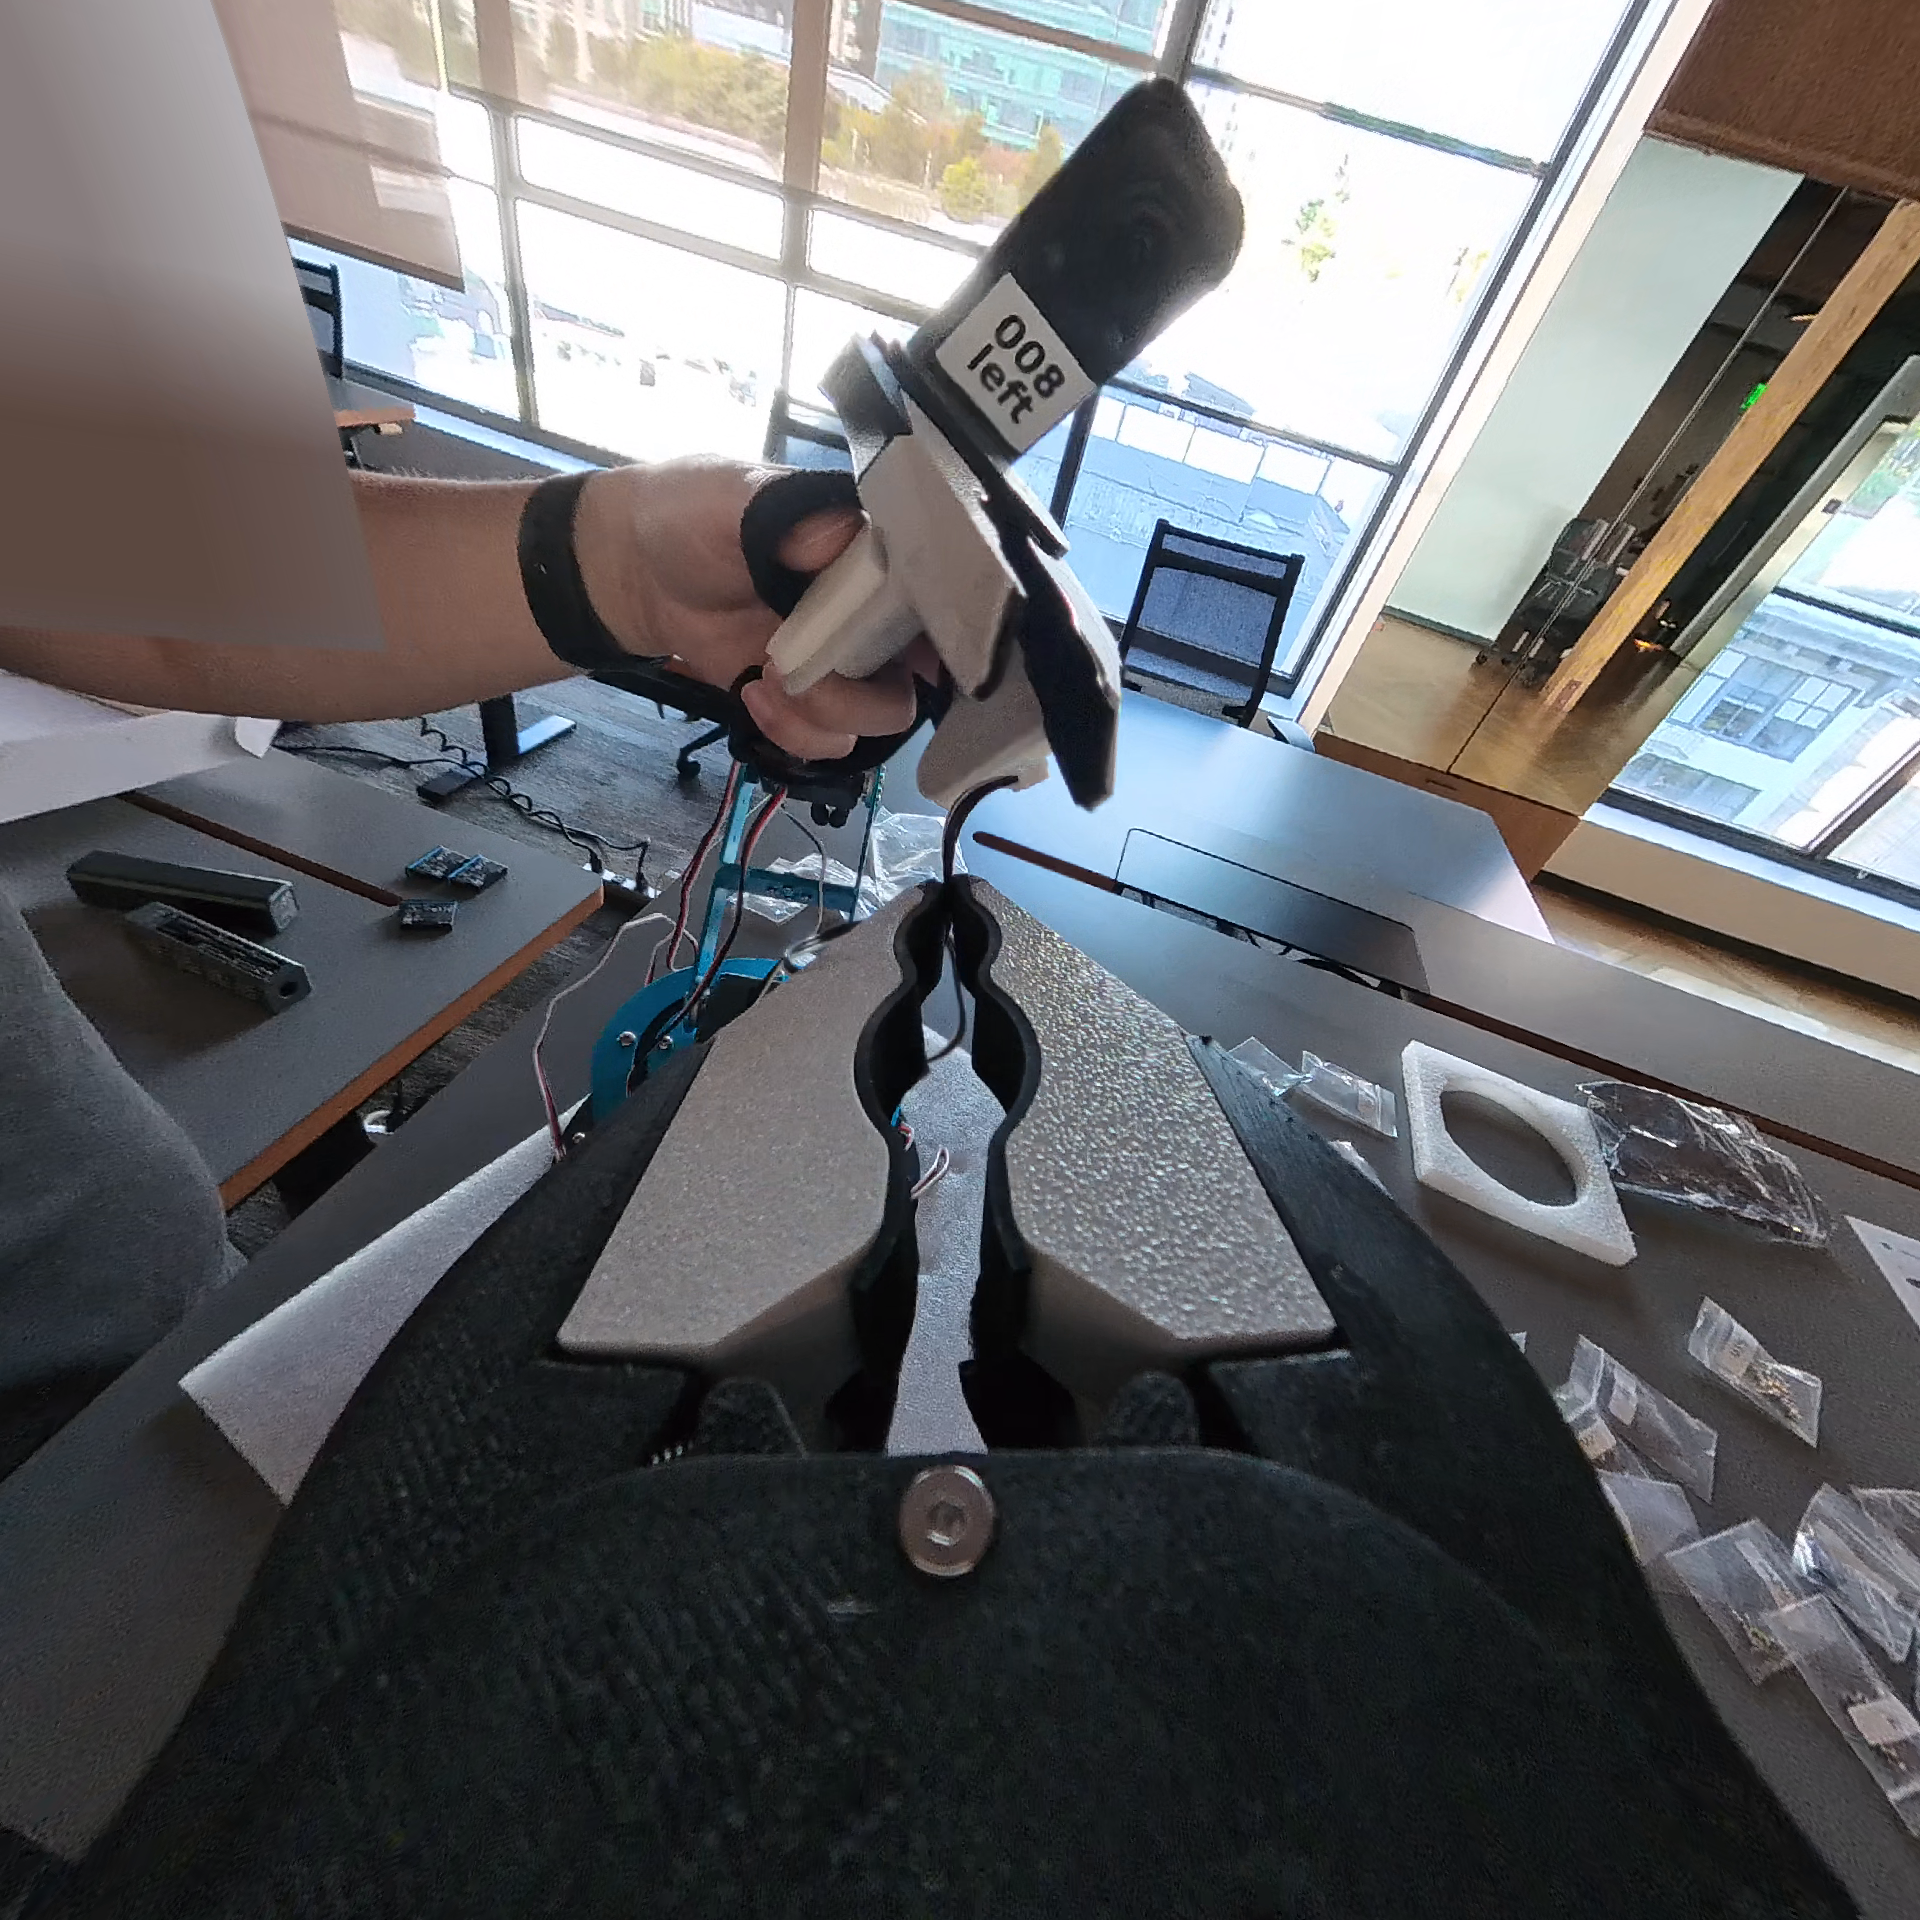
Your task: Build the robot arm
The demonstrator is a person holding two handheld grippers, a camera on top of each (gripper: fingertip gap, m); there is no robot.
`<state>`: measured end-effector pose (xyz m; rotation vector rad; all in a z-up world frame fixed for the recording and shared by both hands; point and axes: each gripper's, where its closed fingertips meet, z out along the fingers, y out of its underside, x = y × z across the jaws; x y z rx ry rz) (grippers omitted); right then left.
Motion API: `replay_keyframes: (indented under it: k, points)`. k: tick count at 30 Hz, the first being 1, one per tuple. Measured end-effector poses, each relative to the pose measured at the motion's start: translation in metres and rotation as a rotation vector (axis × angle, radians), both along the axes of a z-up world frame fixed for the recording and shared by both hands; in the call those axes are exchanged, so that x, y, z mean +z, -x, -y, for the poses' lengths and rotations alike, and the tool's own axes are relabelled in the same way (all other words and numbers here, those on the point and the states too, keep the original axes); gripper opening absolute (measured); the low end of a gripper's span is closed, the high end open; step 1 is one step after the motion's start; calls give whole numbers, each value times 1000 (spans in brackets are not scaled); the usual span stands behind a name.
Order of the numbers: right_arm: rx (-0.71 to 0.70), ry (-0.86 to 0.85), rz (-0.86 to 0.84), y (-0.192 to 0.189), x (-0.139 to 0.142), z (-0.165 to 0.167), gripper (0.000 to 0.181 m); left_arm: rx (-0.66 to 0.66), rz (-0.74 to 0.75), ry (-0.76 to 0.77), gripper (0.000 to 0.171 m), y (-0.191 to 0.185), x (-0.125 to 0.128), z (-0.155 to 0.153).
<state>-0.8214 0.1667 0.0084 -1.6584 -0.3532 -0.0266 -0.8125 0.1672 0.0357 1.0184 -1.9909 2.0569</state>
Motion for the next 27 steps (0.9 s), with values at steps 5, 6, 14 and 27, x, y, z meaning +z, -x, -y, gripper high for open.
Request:
replay_keyframes:
  k: [5,6,14,27]
  points:
    - [26,-16,0,3,1,-5,0,-18,-39,6,25,3,-2,2]
    - [27,-14,6,4,1,-6,0,-25,-53,16,24,3,-3,3]
    - [15,-54,-20,0,-4,-10,0,-89,-71,-2,1,9,-6,9]
    - [247,-259,-404,26,13,-4,29,-38,45,119,0,-7,49,1]
